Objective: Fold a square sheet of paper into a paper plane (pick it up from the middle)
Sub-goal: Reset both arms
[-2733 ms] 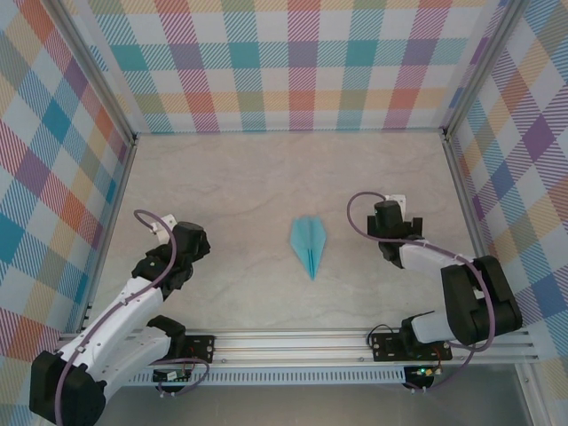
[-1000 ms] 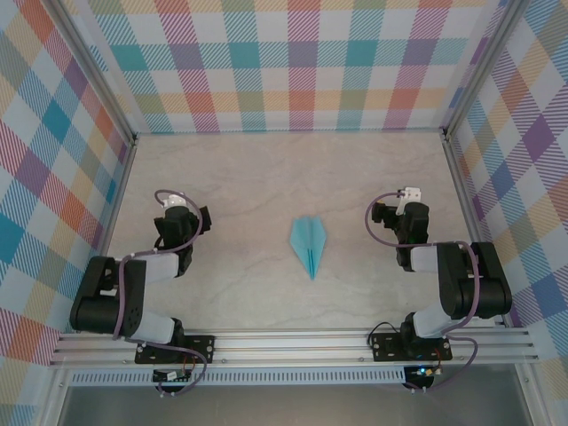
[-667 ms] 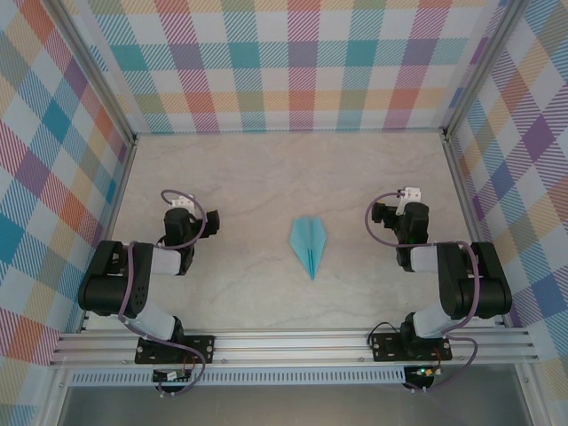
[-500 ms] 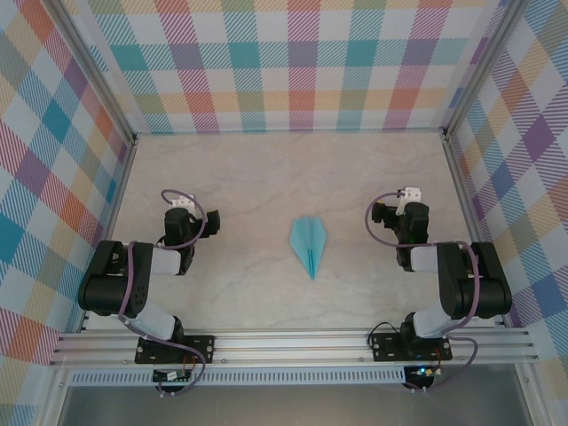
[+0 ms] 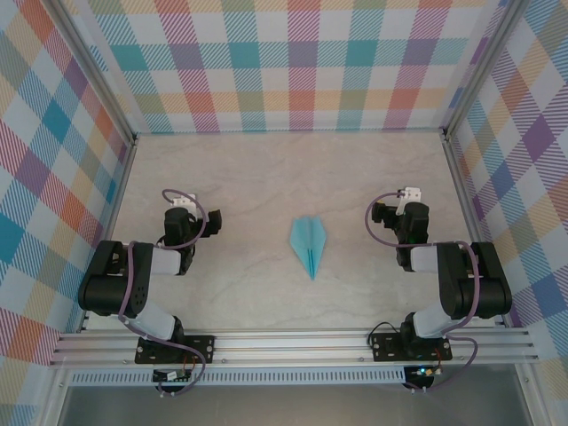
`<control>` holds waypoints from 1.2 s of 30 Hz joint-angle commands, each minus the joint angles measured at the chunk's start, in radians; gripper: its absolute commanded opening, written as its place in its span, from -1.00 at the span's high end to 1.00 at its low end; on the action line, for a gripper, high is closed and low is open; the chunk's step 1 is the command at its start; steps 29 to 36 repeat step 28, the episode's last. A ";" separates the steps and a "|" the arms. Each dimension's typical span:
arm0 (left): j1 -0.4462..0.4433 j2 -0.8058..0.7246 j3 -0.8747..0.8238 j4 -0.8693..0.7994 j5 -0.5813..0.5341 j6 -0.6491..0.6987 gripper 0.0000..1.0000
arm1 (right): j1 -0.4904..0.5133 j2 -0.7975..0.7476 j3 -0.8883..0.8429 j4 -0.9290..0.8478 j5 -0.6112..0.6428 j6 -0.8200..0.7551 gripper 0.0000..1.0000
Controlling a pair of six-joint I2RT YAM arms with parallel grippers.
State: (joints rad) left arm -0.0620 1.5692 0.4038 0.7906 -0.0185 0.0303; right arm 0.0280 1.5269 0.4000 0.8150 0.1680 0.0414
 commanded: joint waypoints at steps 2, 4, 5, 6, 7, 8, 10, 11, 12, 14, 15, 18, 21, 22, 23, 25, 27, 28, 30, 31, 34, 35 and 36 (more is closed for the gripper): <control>0.021 -0.001 0.010 0.041 0.048 0.014 -1.00 | 0.006 -0.002 -0.008 0.033 -0.001 0.010 -1.00; 0.018 -0.001 0.015 0.025 0.001 -0.004 -1.00 | 0.006 -0.002 -0.008 0.033 0.000 0.011 -1.00; 0.018 0.000 0.020 0.018 0.001 -0.002 -1.00 | 0.007 -0.002 -0.008 0.033 0.000 0.011 -1.00; 0.016 -0.001 0.018 0.020 0.000 -0.001 -1.00 | 0.007 -0.002 -0.009 0.032 -0.001 0.010 -1.00; 0.016 -0.001 0.019 0.021 -0.001 -0.001 -1.00 | 0.007 -0.003 -0.009 0.033 -0.001 0.011 -1.00; 0.013 -0.001 0.018 0.019 -0.004 0.000 -1.00 | 0.007 -0.002 -0.008 0.033 0.001 0.011 -1.00; 0.013 -0.001 0.019 0.020 -0.005 -0.001 -1.00 | 0.006 -0.001 -0.009 0.033 -0.001 0.011 -1.00; 0.013 -0.001 0.020 0.020 -0.004 -0.001 -1.00 | 0.007 -0.002 -0.009 0.033 -0.001 0.011 -1.00; 0.013 -0.001 0.018 0.020 -0.006 -0.001 -1.00 | 0.006 -0.002 -0.008 0.033 0.000 0.010 -1.00; 0.012 -0.001 0.019 0.019 -0.006 0.000 -1.00 | 0.006 -0.002 -0.008 0.033 -0.001 0.011 -1.00; 0.013 -0.001 0.019 0.019 -0.006 0.000 -1.00 | 0.007 -0.001 -0.008 0.033 0.000 0.011 -1.00; 0.013 -0.001 0.020 0.019 -0.006 -0.001 -1.00 | 0.006 -0.002 -0.008 0.033 0.000 0.010 -1.00; 0.012 -0.001 0.020 0.018 -0.006 0.000 -1.00 | 0.007 -0.002 -0.008 0.033 0.000 0.011 -1.00; 0.013 0.000 0.020 0.018 -0.006 -0.001 -1.00 | 0.007 -0.001 -0.009 0.033 -0.001 0.011 -1.00; 0.013 0.000 0.021 0.016 -0.007 -0.001 -1.00 | 0.006 -0.002 -0.009 0.033 0.000 0.011 -1.00; 0.013 0.001 0.022 0.015 -0.006 -0.001 -1.00 | 0.007 -0.002 -0.009 0.033 -0.001 0.011 -1.00; 0.013 0.000 0.021 0.016 -0.006 0.000 -1.00 | 0.007 -0.002 -0.009 0.033 -0.001 0.011 -1.00; 0.013 -0.001 0.020 0.018 -0.006 -0.001 -1.00 | 0.006 -0.002 -0.010 0.033 -0.001 0.010 -1.00; 0.013 -0.001 0.020 0.018 -0.006 -0.001 -1.00 | 0.006 -0.002 -0.010 0.033 -0.001 0.010 -1.00; 0.013 -0.001 0.020 0.018 -0.006 -0.001 -1.00 | 0.006 -0.002 -0.010 0.033 -0.001 0.010 -1.00; 0.013 -0.001 0.020 0.018 -0.006 -0.001 -1.00 | 0.006 -0.002 -0.010 0.033 -0.001 0.010 -1.00; 0.013 -0.001 0.020 0.018 -0.006 -0.001 -1.00 | 0.006 -0.002 -0.010 0.033 -0.001 0.010 -1.00; 0.013 -0.001 0.020 0.018 -0.006 -0.001 -1.00 | 0.006 -0.002 -0.010 0.033 -0.001 0.010 -1.00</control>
